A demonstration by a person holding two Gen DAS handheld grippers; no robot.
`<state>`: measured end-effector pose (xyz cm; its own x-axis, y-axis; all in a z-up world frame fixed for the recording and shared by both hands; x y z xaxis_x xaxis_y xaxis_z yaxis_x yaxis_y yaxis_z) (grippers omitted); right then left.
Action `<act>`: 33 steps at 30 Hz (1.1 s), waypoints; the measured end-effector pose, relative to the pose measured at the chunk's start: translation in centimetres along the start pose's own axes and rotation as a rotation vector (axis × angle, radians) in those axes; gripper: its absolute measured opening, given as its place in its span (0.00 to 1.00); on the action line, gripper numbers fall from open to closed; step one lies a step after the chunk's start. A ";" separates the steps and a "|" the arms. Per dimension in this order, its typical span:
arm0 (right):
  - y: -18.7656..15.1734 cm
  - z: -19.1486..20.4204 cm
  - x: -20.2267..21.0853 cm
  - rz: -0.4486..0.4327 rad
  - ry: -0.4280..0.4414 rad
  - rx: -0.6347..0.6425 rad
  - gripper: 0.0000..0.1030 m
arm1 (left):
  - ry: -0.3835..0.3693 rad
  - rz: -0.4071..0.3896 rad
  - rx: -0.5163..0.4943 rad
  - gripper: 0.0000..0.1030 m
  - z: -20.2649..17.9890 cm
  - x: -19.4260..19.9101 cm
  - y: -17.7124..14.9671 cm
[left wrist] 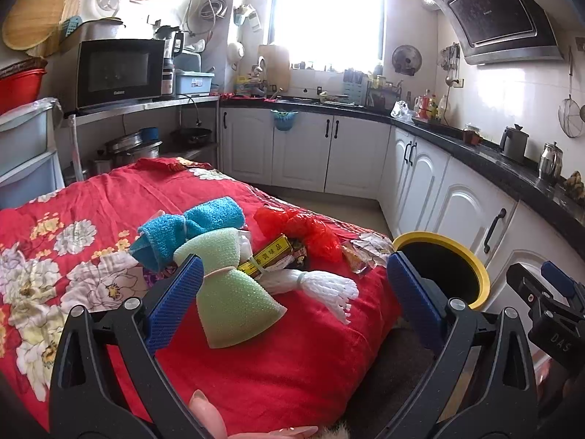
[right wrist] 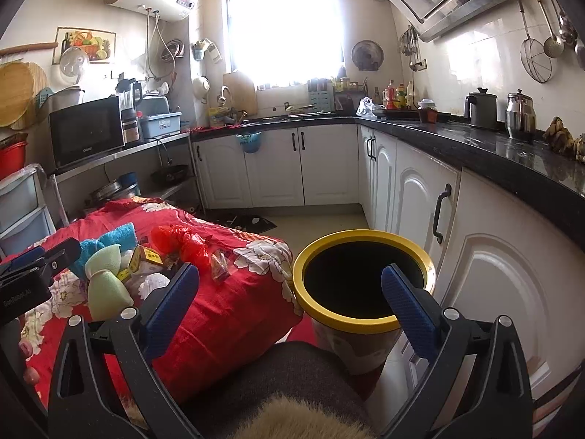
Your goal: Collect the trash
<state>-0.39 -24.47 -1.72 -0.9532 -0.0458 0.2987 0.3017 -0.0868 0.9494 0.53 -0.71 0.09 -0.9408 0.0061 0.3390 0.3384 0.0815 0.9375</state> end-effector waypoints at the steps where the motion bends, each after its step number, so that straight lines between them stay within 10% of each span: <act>1: 0.1 -0.1 0.1 -0.001 0.000 -0.001 0.94 | -0.001 0.000 -0.001 0.90 0.0 0.0 0.0; 33: 0.5 0.5 -0.1 -0.001 0.031 0.013 0.94 | 0.012 0.013 0.027 0.90 0.8 -0.4 -0.1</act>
<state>-0.11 -24.04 -1.23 -0.9525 -0.0770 0.2948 0.3003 -0.0735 0.9510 0.84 0.07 -0.22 -0.9358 -0.0050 0.3524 0.3498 0.1087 0.9305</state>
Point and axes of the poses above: each gripper's, at about its wrist camera, not at the fingertips, and x roughly against the way its jaws point, z to its left, y to its top, the point moved 1 cm from there along -x, roughly the way its jaws point, and after that the axes turned 5 degrees about -z, right-handed, at the moved point
